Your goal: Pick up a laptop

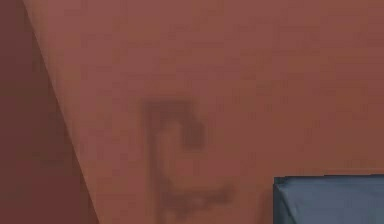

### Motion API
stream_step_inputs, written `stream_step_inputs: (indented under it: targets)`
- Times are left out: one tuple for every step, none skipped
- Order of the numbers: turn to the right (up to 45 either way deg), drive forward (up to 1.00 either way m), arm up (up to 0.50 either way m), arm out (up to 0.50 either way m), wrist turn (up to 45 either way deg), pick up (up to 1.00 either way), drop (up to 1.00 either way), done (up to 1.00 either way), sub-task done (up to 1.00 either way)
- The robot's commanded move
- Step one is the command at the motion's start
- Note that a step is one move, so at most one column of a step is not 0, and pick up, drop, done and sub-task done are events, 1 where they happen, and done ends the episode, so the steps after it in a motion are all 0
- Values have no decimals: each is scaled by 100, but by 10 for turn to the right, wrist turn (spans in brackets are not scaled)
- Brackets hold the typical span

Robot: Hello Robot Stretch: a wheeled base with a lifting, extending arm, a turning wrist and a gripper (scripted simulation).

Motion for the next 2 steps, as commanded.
stream_step_inputs:
  targets:
    - [0,0,0,14,0,0,0,0,0]
    - [0,0,0,0,450,0,0,0,0]
